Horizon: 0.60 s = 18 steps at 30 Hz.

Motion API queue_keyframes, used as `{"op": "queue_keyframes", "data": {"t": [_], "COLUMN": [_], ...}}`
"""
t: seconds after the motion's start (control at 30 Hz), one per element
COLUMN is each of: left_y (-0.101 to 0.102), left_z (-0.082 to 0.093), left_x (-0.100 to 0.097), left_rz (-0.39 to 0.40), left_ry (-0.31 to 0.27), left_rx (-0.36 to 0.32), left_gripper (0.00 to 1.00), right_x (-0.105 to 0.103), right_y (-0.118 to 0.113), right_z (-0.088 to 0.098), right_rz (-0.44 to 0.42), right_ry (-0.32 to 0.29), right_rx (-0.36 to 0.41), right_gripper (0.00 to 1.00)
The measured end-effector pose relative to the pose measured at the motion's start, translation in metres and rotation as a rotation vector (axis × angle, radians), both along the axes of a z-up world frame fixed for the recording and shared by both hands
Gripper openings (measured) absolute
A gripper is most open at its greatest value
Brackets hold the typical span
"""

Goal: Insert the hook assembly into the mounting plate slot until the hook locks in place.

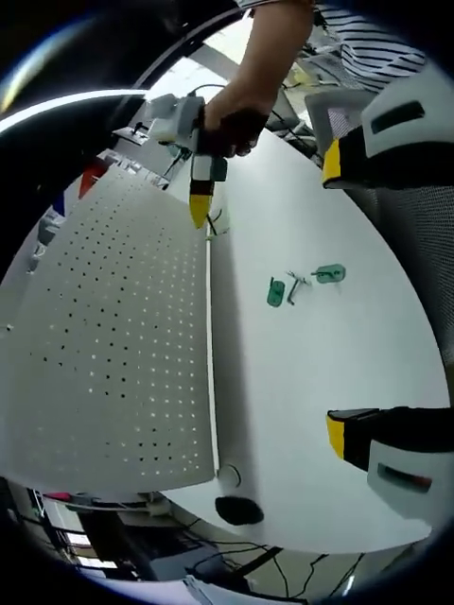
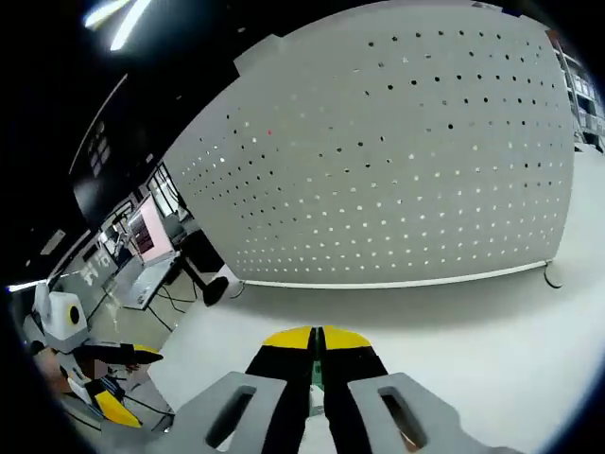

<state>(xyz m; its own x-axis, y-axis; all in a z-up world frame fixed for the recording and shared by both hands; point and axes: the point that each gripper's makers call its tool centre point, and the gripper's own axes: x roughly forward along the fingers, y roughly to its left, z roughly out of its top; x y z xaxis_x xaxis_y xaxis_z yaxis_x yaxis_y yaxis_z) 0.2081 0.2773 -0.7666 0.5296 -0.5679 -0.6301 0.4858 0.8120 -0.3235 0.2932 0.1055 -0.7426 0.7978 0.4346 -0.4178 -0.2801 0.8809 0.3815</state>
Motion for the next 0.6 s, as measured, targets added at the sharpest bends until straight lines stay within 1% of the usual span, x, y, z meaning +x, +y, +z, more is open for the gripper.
{"op": "queue_keyframes", "data": {"t": [0.07,0.1,0.2,0.3,0.43,0.6], "left_y": [-0.003,-0.005,-0.010,-0.015,-0.024,-0.033], "left_z": [0.002,0.002,0.006,0.010,0.015,0.017], "left_x": [0.002,0.003,0.004,0.005,0.007,0.006], "left_rz": [-0.006,-0.009,-0.014,-0.030,-0.042,-0.057], "left_ry": [0.000,0.000,0.000,-0.006,-0.009,-0.001], "left_rx": [-0.007,-0.012,-0.027,-0.034,-0.058,-0.083], "left_gripper": [0.98,0.97,0.96,0.92,0.90,0.88], "right_x": [-0.006,-0.009,-0.018,-0.027,-0.036,-0.045], "right_y": [0.005,0.011,0.020,0.033,0.044,0.055], "right_z": [0.003,0.008,0.015,0.026,0.033,0.041], "right_rz": [0.007,0.016,0.028,0.046,0.067,0.085], "right_ry": [-0.006,-0.020,-0.032,-0.055,-0.075,-0.086], "right_rx": [0.017,0.040,0.063,0.108,0.116,0.149], "right_gripper": [0.00,0.00,0.00,0.00,0.00,0.00]}}
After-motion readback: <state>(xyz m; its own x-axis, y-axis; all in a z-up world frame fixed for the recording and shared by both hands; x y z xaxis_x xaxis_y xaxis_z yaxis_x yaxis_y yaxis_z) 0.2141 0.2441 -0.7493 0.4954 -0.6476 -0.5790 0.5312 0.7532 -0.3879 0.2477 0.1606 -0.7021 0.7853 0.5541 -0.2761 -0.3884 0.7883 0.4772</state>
